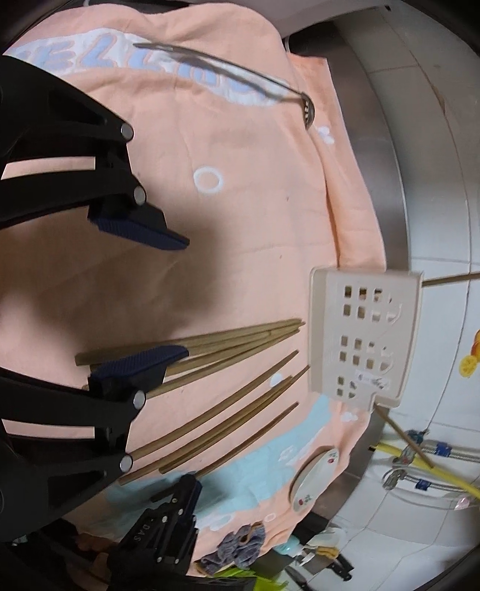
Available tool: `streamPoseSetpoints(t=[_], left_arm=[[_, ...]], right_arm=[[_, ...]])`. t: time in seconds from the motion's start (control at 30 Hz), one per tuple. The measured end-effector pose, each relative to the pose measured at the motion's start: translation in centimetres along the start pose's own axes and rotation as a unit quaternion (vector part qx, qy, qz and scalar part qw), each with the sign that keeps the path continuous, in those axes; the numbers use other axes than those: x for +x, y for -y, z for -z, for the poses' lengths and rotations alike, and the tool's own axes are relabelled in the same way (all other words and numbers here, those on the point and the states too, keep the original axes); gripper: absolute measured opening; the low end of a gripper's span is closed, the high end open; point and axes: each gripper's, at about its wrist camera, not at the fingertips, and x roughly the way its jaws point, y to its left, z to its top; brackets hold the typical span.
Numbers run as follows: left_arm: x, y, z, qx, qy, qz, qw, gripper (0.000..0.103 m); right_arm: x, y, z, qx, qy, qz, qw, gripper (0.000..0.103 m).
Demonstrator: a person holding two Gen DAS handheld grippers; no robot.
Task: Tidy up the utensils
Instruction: 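Close the right gripper on a loose chopstick while the left gripper grasps another chopstick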
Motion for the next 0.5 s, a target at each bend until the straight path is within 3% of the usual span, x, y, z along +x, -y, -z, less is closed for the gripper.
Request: streamPoseSetpoints(t=[0.23, 0.5], left_arm=[[1.9, 1.5, -0.2, 0.016, -0.023, 0.015, 0.9995, 0.030], [3.6, 2.3, -0.2, 0.023, -0.042, 0.016, 0.9987, 0.025]], right_arm=[[0.2, -0.1, 0.0, -0.008, 0.001, 0.010, 1.000, 0.009], [0.1, -0.1, 0.0, -0.007, 0.002, 0.008, 1.000, 0.009]])
